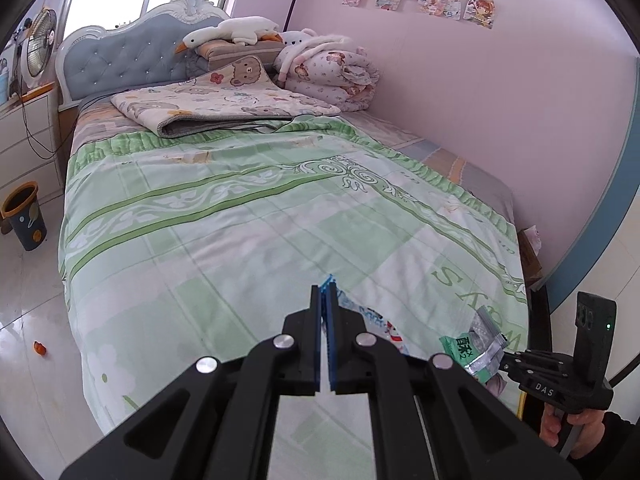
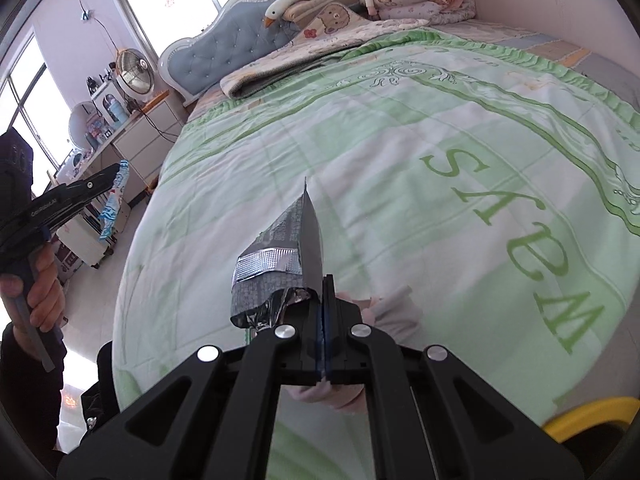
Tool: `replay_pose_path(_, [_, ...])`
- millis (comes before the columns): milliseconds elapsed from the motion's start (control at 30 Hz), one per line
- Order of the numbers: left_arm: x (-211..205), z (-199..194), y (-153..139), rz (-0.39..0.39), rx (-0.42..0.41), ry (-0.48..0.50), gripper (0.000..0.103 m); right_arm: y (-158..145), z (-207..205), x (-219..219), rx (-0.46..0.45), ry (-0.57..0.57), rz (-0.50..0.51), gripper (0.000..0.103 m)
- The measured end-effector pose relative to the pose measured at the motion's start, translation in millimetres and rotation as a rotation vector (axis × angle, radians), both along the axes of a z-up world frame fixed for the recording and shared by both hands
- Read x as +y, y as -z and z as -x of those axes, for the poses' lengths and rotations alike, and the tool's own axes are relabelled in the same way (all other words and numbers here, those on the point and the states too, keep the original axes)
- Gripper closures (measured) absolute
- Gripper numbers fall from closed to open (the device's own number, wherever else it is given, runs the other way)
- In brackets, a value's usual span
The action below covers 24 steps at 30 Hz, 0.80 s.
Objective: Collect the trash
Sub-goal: 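Carry the grey foil bag and blue wrapper over the bin with both tools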
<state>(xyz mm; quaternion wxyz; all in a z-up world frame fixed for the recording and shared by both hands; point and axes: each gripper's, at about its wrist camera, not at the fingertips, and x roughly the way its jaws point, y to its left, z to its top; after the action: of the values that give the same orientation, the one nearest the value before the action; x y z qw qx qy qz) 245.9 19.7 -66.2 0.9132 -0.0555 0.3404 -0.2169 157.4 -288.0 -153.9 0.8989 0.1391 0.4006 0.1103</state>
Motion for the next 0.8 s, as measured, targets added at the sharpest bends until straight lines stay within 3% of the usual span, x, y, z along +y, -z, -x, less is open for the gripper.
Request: replay_pose_path(800, [-80.5,123.5,-62.1,0.037,-0.15,0.174,0.101,-97.4,129.7,-54.2,-0.212,0.085,-0.024,0.103])
